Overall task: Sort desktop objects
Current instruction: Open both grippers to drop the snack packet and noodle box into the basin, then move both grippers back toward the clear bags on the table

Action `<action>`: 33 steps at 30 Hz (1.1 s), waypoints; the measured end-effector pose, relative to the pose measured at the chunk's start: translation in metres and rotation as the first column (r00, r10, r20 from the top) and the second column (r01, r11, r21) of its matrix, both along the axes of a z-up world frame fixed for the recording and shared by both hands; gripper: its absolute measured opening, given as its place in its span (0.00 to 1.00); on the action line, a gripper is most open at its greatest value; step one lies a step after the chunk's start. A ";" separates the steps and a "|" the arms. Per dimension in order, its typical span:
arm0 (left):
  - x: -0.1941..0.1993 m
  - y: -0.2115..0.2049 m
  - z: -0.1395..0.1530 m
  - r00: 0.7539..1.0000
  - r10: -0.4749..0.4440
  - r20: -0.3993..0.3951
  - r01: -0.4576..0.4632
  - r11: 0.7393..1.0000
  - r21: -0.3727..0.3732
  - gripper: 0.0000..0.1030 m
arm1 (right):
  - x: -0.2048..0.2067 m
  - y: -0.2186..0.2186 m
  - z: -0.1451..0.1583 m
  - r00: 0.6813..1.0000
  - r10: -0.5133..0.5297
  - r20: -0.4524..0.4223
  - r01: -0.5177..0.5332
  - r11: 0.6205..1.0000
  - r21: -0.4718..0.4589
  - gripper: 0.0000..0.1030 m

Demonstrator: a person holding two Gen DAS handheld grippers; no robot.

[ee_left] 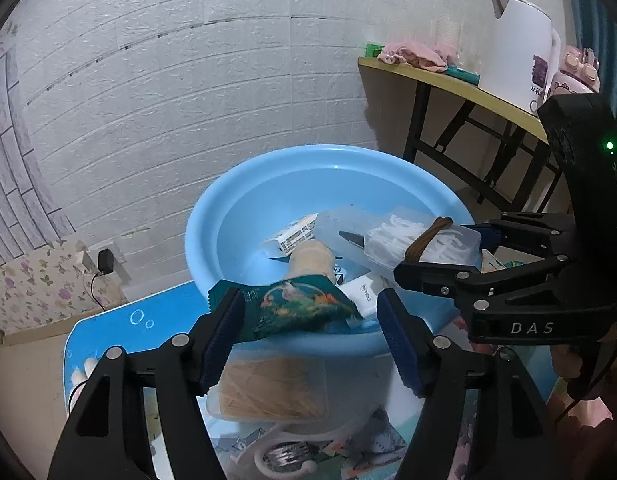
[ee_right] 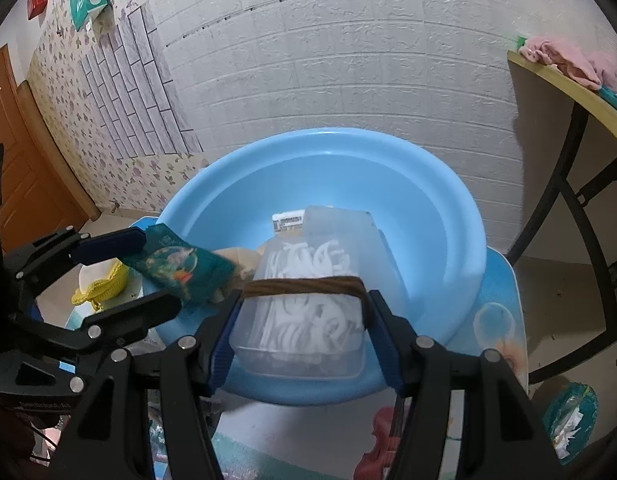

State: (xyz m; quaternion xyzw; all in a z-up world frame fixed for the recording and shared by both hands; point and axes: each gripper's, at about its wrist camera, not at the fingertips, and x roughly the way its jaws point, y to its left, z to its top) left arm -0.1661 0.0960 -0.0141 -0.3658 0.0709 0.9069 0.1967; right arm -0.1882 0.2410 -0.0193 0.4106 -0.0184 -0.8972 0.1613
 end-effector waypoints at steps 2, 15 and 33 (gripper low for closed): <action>0.004 -0.002 0.001 1.000 0.002 -0.003 -0.002 1.000 0.002 0.66 | 0.004 -0.001 0.002 1.000 -0.003 -0.007 0.003 1.000 0.010 0.58; 0.032 -0.017 0.010 0.999 0.028 -0.033 -0.027 1.000 0.010 0.66 | 0.032 -0.003 0.013 0.999 -0.021 -0.040 0.022 1.000 0.018 0.64; 0.075 -0.064 -0.016 0.992 0.130 0.005 -0.130 0.991 0.012 0.75 | 0.068 -0.009 -0.007 1.000 -0.020 0.016 0.019 0.999 0.035 0.64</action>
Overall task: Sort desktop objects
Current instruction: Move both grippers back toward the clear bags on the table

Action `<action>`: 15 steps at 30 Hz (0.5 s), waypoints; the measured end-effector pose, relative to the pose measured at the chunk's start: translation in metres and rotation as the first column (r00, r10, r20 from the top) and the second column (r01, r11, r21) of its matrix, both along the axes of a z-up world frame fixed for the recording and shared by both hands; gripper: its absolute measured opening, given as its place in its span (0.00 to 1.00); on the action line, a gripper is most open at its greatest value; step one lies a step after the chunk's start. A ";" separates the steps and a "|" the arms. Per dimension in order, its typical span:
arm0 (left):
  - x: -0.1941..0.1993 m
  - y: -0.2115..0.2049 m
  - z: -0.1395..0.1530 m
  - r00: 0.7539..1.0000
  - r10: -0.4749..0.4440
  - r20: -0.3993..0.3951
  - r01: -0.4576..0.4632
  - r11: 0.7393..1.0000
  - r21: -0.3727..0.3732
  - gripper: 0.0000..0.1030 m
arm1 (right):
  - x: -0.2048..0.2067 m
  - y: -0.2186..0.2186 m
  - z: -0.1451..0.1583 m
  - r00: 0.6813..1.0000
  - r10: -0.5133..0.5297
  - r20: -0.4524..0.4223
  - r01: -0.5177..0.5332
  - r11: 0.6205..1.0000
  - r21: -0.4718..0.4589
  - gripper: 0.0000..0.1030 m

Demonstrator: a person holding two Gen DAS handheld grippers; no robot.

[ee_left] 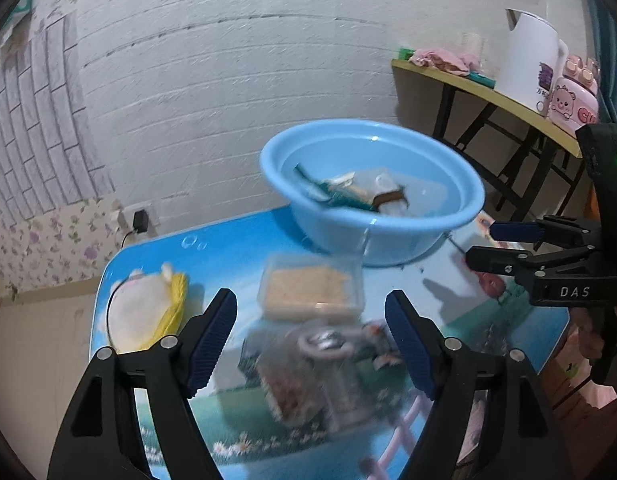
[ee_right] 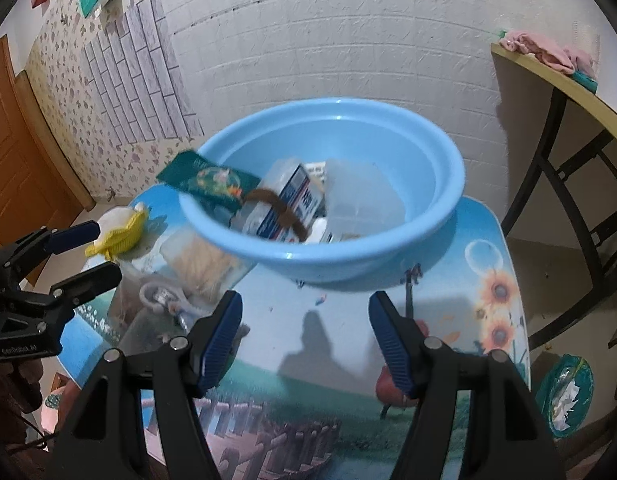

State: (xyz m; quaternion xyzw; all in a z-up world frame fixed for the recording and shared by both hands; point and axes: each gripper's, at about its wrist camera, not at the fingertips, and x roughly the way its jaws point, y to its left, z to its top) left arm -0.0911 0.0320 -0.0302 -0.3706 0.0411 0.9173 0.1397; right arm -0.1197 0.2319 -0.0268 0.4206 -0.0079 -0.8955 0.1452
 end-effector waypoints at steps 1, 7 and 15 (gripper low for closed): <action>0.002 -0.004 -0.004 1.000 0.012 0.009 -0.012 1.000 0.001 0.76 | 0.002 -0.003 -0.001 1.000 0.002 0.003 -0.002 1.000 0.003 0.64; 0.013 -0.019 -0.021 0.998 0.048 0.047 -0.048 0.999 0.005 0.82 | 0.012 -0.013 -0.010 1.000 0.021 0.018 -0.021 1.000 0.015 0.64; 0.019 -0.036 -0.041 0.994 0.065 0.083 -0.069 0.997 0.045 0.82 | 0.016 -0.027 -0.021 0.998 0.042 0.053 -0.043 0.999 0.025 0.64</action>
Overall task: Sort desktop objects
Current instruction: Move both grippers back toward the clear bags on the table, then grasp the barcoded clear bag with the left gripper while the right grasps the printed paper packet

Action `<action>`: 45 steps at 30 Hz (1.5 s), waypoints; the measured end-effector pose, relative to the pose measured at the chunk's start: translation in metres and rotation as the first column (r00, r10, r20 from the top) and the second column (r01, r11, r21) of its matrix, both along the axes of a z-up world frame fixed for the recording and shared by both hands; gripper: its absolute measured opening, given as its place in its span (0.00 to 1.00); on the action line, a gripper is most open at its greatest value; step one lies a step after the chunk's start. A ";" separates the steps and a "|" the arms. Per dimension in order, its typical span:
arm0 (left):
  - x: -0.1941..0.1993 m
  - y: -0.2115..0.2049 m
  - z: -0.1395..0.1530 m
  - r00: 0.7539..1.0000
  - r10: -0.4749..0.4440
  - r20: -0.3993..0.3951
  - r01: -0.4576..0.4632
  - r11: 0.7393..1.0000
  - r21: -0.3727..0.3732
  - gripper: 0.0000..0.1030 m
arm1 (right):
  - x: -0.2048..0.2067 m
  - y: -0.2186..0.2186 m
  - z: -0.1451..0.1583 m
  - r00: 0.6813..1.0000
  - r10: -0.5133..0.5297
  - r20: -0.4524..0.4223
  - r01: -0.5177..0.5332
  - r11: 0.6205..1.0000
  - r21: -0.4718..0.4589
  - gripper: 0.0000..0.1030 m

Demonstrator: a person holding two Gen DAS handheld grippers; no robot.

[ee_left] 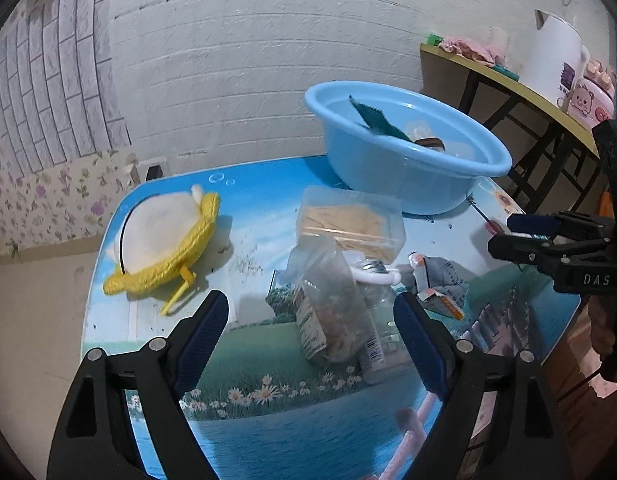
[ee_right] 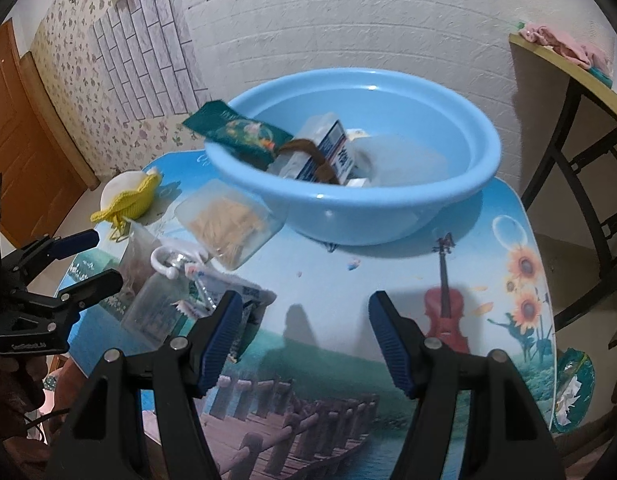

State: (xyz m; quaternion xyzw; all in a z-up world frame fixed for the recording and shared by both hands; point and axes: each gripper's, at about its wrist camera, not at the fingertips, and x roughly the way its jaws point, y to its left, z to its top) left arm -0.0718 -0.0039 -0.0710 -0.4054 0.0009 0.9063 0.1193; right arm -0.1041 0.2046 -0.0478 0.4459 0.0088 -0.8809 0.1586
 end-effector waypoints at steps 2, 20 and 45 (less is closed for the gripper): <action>0.000 0.001 -0.003 1.000 -0.009 0.010 0.009 1.000 0.015 0.82 | 0.000 -0.004 -0.002 1.000 0.011 0.006 -0.011 1.000 0.004 0.64; -0.007 0.002 -0.022 0.996 -0.081 0.045 0.078 0.996 0.049 0.29 | -0.002 -0.031 -0.008 0.994 0.095 0.046 -0.096 0.995 0.012 0.64; 0.007 -0.014 -0.018 0.999 -0.032 0.035 0.033 0.999 -0.016 0.21 | 0.000 -0.063 -0.033 0.988 0.141 0.066 -0.145 0.988 0.050 0.59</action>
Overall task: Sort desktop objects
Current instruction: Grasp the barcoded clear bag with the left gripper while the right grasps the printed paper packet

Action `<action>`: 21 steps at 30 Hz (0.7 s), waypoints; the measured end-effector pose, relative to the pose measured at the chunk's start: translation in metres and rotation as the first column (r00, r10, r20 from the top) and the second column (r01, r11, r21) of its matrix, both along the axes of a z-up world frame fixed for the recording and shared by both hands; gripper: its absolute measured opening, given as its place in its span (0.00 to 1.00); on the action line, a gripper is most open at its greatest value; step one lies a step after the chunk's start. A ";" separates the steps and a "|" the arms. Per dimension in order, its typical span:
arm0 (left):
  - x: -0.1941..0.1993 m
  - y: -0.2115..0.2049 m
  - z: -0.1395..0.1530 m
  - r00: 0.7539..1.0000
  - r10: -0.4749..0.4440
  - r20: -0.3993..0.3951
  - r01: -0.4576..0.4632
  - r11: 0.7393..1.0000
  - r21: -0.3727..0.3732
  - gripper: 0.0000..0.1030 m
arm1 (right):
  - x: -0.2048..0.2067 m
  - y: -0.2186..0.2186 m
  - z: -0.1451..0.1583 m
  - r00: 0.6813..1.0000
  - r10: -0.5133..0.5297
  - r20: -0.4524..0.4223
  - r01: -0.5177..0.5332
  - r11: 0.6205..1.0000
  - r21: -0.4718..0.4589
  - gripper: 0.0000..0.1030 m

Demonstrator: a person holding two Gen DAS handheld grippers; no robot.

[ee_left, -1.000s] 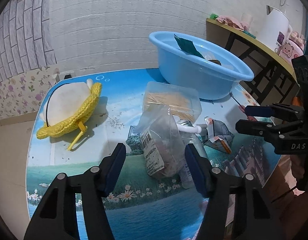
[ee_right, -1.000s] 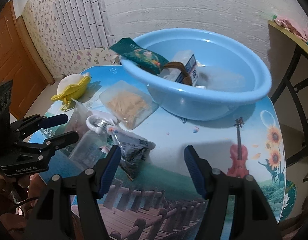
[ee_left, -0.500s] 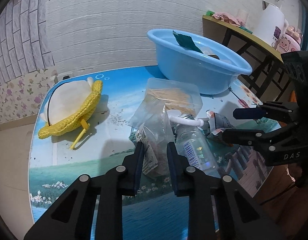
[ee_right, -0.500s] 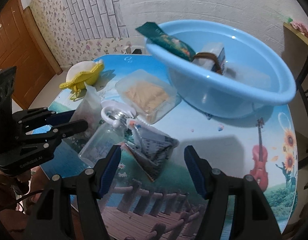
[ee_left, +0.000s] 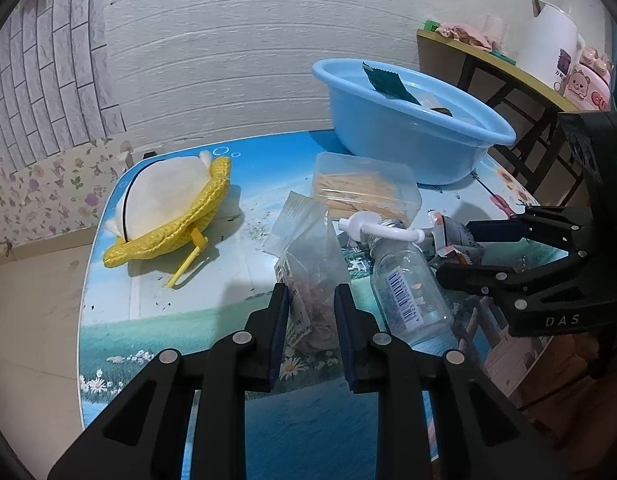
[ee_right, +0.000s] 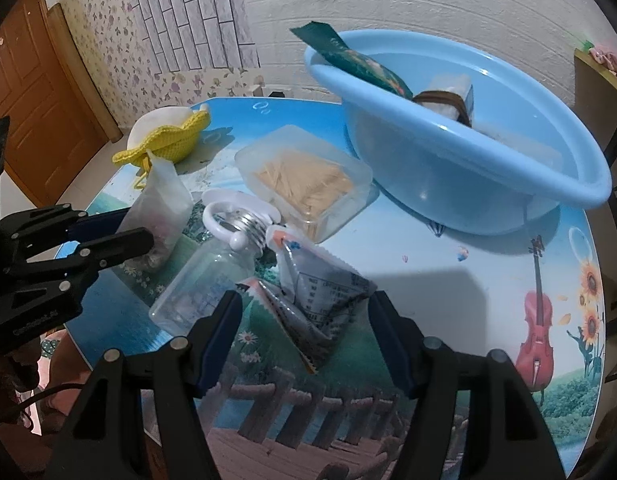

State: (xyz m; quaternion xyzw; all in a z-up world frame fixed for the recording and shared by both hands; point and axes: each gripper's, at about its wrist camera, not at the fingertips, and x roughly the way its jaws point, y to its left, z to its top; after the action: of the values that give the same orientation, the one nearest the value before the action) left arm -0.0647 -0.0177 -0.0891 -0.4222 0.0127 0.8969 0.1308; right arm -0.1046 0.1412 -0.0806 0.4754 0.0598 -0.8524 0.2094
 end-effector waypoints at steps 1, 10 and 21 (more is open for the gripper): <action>0.001 0.000 0.000 1.000 0.001 0.000 -0.001 1.000 -0.001 0.21 | 0.000 0.001 0.000 1.000 -0.003 -0.003 0.003 1.000 -0.002 0.47; 0.003 -0.001 0.001 1.000 0.028 0.002 -0.028 0.999 -0.022 0.21 | 0.002 0.013 0.002 0.999 -0.036 -0.004 0.036 0.999 -0.037 0.32; 0.006 0.001 0.001 0.998 0.060 0.008 -0.059 0.997 -0.052 0.21 | 0.008 0.045 0.005 0.992 -0.125 -0.015 0.124 0.992 -0.039 0.31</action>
State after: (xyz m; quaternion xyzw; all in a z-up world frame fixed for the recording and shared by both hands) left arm -0.0591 -0.0167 -0.0878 -0.4300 0.0228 0.8977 0.0931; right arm -0.0962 0.1861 -0.0753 0.4667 0.0158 -0.8689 0.1643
